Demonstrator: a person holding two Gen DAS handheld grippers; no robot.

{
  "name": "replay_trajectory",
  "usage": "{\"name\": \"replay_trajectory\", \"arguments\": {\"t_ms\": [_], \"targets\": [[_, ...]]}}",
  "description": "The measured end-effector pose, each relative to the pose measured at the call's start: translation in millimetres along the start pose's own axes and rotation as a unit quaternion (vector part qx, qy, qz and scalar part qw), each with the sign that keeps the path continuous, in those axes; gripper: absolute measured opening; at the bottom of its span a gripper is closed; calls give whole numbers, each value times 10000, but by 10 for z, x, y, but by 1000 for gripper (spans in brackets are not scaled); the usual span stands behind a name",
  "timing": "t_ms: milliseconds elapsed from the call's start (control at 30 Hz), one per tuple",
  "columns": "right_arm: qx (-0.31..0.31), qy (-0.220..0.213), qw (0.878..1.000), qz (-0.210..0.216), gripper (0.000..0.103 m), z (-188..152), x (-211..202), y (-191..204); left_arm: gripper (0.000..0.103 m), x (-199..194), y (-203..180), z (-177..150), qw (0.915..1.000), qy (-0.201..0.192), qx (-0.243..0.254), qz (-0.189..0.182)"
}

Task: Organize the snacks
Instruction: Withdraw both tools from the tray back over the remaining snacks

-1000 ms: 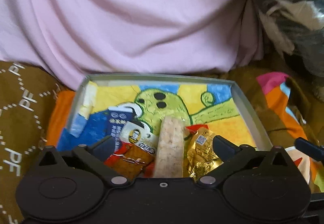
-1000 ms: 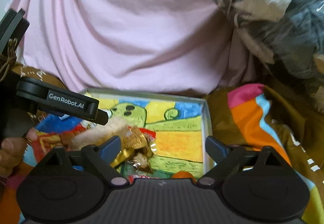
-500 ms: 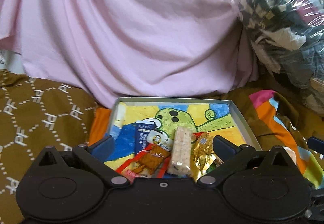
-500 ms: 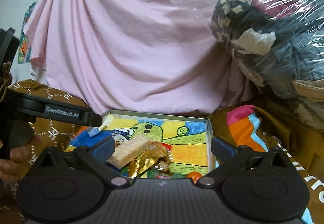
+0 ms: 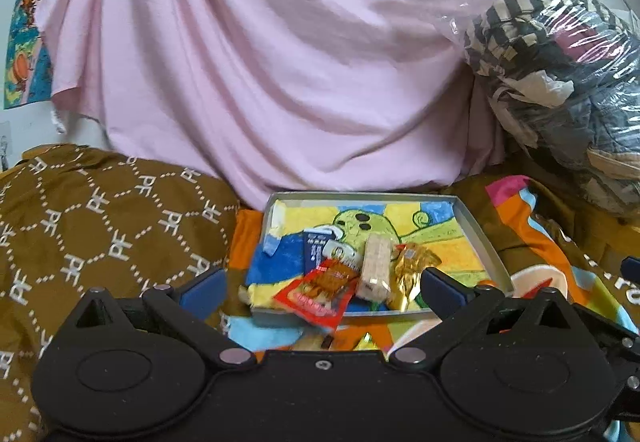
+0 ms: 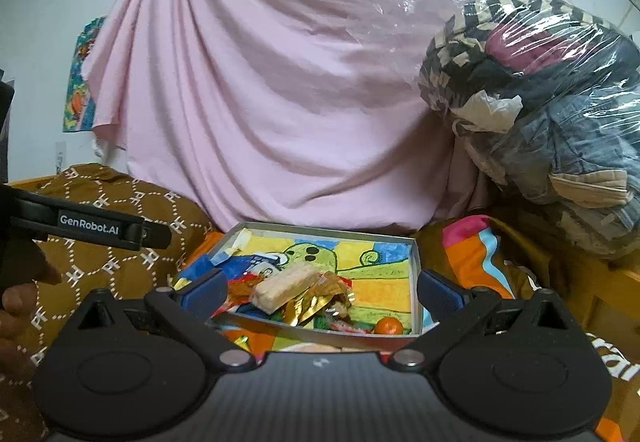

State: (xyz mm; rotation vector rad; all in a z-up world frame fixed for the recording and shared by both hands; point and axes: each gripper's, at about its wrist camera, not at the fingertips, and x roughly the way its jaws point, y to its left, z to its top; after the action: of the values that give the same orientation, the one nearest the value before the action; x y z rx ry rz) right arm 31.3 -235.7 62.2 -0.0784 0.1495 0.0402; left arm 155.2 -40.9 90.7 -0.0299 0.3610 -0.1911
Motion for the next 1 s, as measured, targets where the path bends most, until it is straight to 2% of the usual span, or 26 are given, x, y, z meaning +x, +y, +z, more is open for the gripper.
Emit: {"name": "replay_trajectory", "arguments": {"t_ms": [200,367,700,1000], "targets": [[-208,73,9997,83,103,-147,-221,101,102,-240,40,-267,9997,120,141,146],[-280,216,9993,156,103,-270,-331,150,102,-347,102,-509,9988,385,160,249],[-379,928,9945,317,103,-610,-353,241,102,-347,115,-832,9956,868,233,281],[-266,1370,9895,362,103,-810,-308,273,102,-223,111,-1136,9887,1425,364,277]]}}
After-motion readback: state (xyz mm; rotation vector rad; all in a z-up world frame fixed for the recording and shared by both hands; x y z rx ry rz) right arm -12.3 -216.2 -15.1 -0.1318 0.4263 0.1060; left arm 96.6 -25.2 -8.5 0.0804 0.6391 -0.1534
